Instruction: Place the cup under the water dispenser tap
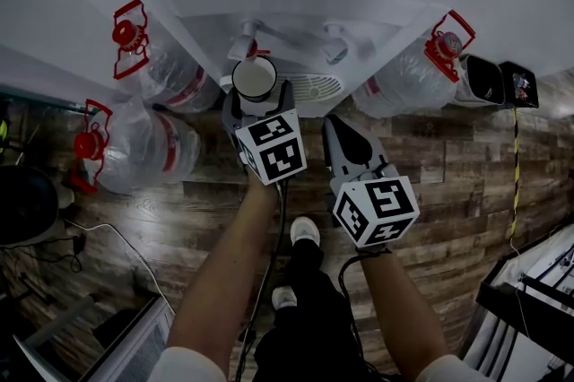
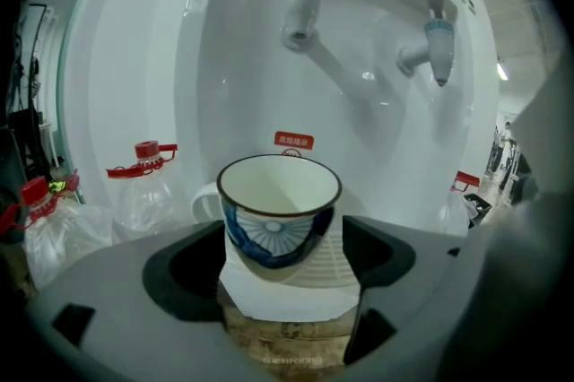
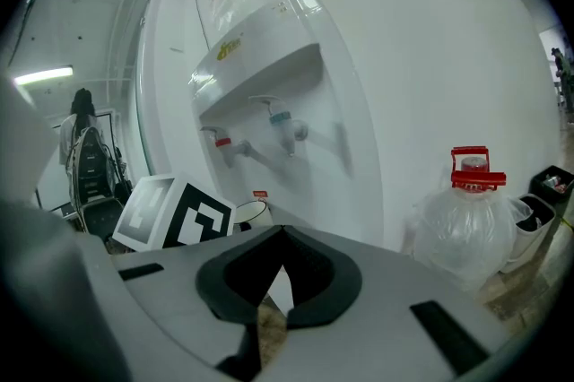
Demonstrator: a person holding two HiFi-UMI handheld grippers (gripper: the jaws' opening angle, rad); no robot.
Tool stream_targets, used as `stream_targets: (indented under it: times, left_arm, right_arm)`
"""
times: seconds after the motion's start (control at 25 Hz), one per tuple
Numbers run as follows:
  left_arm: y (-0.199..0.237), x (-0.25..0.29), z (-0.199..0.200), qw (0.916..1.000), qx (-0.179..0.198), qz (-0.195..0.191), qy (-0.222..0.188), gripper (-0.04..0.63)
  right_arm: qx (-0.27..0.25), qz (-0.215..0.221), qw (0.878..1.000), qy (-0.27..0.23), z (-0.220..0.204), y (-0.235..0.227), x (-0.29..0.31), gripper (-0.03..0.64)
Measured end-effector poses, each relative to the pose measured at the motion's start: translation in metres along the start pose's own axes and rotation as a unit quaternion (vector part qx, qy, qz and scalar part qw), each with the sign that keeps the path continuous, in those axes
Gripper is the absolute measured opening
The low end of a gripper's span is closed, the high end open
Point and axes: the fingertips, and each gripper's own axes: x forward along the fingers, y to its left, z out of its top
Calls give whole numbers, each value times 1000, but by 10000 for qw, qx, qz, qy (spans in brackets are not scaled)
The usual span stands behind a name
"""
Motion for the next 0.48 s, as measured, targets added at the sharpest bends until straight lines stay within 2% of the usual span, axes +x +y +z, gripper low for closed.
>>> stream_targets:
  times: [0.24, 0.48]
  left_arm:
    - [-2, -13, -1, 10000, -19, -48, 9, 437]
    - [-3, -57, 3, 9997, 30, -232, -17, 436]
  right_arm:
    - [-34, -37, 10000, 0, 1, 1, -7, 21]
    - [-133, 33, 9999, -87, 22, 22, -25, 21]
